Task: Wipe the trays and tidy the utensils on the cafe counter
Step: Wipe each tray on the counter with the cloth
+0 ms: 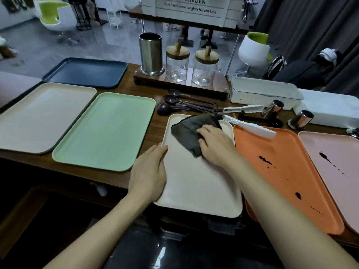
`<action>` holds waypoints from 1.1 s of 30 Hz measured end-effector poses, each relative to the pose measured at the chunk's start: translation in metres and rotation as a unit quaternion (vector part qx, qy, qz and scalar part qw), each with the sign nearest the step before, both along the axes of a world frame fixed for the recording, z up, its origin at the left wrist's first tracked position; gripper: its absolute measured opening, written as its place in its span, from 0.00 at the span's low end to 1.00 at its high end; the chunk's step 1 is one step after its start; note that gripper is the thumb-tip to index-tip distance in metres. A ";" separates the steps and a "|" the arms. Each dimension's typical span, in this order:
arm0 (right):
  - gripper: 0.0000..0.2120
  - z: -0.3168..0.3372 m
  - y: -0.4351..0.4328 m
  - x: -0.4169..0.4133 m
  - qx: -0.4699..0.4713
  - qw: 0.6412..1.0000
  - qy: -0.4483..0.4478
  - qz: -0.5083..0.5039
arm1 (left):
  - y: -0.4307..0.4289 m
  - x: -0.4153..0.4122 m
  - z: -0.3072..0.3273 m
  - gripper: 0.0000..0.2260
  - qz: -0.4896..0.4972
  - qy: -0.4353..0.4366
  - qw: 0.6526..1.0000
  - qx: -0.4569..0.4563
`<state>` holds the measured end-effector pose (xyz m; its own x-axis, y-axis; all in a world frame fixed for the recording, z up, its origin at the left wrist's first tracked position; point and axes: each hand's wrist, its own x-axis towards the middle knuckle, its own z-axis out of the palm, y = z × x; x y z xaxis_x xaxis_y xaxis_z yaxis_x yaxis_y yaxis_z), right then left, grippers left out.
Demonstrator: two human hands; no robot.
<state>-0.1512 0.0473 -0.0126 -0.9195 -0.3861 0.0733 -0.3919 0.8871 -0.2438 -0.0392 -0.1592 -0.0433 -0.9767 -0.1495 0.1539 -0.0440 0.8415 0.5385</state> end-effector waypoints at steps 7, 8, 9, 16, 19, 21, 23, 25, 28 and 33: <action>0.27 0.013 -0.007 0.107 0.055 0.996 -0.071 -0.012 | 0.001 0.003 0.007 0.21 0.014 0.010 0.999 0.037; 0.27 0.016 -0.005 0.118 0.070 0.995 -0.073 -0.023 | 0.001 0.003 0.007 0.21 0.015 0.006 0.999 0.038; 0.27 0.018 -0.003 0.126 0.079 0.994 -0.065 -0.035 | 0.001 0.003 0.007 0.20 0.015 0.005 0.999 0.039; 0.27 0.000 -0.033 0.118 0.066 0.992 -0.102 -0.023 | 0.001 0.008 0.013 0.20 0.016 0.014 0.995 0.099; 0.28 -0.003 -0.055 0.123 0.087 0.988 -0.123 -0.028 | 0.002 0.010 0.015 0.22 0.031 0.008 0.992 0.123; 0.29 -0.001 -0.064 0.130 0.092 0.987 -0.132 -0.029 | 0.001 0.009 0.013 0.21 0.041 0.003 0.991 0.127; 0.31 0.000 -0.063 0.138 0.096 0.985 -0.140 -0.022 | -0.001 0.008 0.010 0.20 0.040 0.003 0.992 0.118; 0.32 0.002 -0.049 0.141 0.096 0.984 -0.152 -0.014 | -0.001 0.008 0.010 0.20 0.032 0.007 0.994 0.103; 0.32 0.007 -0.016 0.138 0.083 0.980 -0.178 -0.040 | -0.001 0.007 0.010 0.20 0.027 0.005 0.996 0.083; 0.34 0.009 -0.020 0.136 0.080 0.975 -0.193 -0.080 | 0.001 0.007 0.010 0.20 0.036 0.014 0.996 0.079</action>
<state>-0.0153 0.0274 -0.0036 -0.9164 -0.2133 -0.3387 -0.1517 0.9681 -0.1993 -0.0319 -0.1581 -0.0332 -0.9579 -0.2446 0.1503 -0.0847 0.7409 0.6662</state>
